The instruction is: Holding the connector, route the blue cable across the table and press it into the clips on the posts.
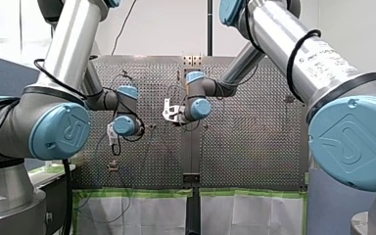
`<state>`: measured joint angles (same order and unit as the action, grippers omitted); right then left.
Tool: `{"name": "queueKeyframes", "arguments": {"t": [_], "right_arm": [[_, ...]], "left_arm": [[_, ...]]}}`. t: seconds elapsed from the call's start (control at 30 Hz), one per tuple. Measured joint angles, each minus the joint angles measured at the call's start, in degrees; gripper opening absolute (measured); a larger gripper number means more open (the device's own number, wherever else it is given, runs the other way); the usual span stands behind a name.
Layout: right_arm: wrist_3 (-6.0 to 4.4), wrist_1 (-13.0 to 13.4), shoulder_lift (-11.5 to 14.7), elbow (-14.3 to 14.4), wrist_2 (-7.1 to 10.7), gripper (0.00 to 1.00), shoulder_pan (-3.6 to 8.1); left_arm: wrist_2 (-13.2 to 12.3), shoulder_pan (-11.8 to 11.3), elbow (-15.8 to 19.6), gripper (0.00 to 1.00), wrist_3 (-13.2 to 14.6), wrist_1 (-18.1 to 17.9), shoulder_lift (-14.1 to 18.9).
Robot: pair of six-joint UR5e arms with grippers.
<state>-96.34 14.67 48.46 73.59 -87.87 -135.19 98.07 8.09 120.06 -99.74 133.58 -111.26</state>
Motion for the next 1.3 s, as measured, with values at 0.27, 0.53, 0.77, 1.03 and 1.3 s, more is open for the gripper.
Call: {"name": "queueKeyframes", "arguments": {"t": [0.27, 0.53, 0.77, 1.03, 1.3], "right_arm": [[0.00, 0.00, 0.00, 0.00, 0.00, 0.00, 0.01], [0.00, 0.00, -0.01, 0.00, 0.00, 0.00, 0.01], [0.00, 0.00, 0.00, 0.01, 0.00, 0.00, 0.01], [0.00, 0.00, -0.01, 0.00, 0.00, 0.00, 0.01], [0.00, 0.00, 0.00, 0.00, -0.01, 0.00, 0.01]], "left_arm": [[0.00, 0.01, 0.00, 0.83, 0.00, 0.00, 0.00], [0.00, 0.01, 0.00, 0.99, 0.00, 0.00, 0.00], [0.00, 0.01, 0.00, 0.99, 0.00, 0.00, 0.00], [0.00, 0.01, 0.00, 0.99, 0.00, 0.00, 0.00], [0.00, 0.01, 0.00, 0.99, 0.00, 0.00, 0.00]]}}
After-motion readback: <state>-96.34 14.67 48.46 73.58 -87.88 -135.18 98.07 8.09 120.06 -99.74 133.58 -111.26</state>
